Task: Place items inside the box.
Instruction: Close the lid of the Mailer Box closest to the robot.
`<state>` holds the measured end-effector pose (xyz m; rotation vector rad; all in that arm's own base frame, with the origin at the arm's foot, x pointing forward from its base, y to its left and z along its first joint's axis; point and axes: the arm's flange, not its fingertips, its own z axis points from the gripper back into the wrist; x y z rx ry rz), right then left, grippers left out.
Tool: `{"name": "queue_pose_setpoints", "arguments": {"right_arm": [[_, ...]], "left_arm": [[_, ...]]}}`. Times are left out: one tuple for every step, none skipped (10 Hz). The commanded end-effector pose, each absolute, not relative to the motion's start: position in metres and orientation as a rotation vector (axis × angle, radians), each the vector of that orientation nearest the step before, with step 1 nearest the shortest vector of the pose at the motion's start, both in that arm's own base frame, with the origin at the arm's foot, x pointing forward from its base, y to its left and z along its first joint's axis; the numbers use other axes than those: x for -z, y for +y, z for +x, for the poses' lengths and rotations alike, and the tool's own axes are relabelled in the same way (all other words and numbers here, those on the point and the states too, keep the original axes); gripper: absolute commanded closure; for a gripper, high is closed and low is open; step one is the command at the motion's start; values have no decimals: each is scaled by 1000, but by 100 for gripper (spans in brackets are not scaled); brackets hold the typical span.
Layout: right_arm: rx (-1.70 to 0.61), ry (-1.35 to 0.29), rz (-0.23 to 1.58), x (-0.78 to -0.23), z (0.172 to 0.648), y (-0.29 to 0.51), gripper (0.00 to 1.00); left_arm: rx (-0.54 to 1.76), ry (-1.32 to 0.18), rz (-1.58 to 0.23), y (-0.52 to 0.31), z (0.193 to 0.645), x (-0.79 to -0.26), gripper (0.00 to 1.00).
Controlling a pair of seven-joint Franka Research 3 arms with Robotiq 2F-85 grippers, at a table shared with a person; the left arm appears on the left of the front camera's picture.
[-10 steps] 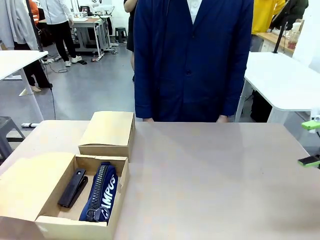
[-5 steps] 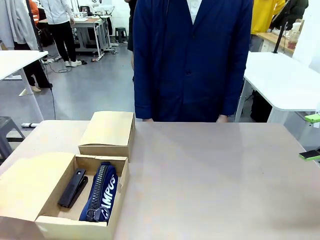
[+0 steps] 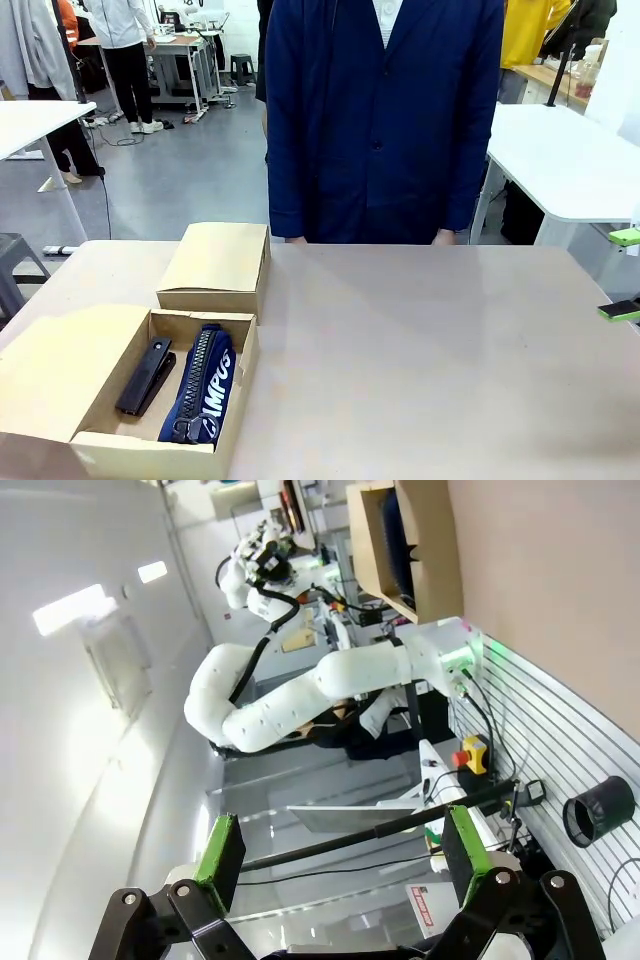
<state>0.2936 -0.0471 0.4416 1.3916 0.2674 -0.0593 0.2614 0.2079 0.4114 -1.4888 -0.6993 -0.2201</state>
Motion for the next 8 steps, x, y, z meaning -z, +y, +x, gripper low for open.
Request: {"name": "queue_pose_setpoints", "arguments": {"right_arm": [[62, 243, 1397, -442, 293, -46, 0], [62, 243, 1397, -442, 293, -46, 0], [62, 243, 1397, -442, 293, -46, 0], [62, 243, 1397, -442, 293, -46, 0], [62, 243, 1397, -442, 293, -46, 0], [62, 243, 1397, -442, 293, -46, 0], [62, 243, 1397, -442, 293, -46, 0], [62, 243, 1397, -442, 293, -46, 0]], "left_arm": [[824, -740, -1437, 113, 238, -434, 0], [1032, -910, -1249, 78, 226, -434, 0], [1252, -1152, -992, 57, 218, -433, 0], [1382, -1279, -876, 56, 217, -432, 0], [1455, -1473, -744, 68, 224, -436, 0], [1495, -1595, -642, 83, 232, -437, 0], [1499, -1678, -523, 95, 240, -436, 0], [1158, -1039, -1062, 88, 246, -470, 0]]}}
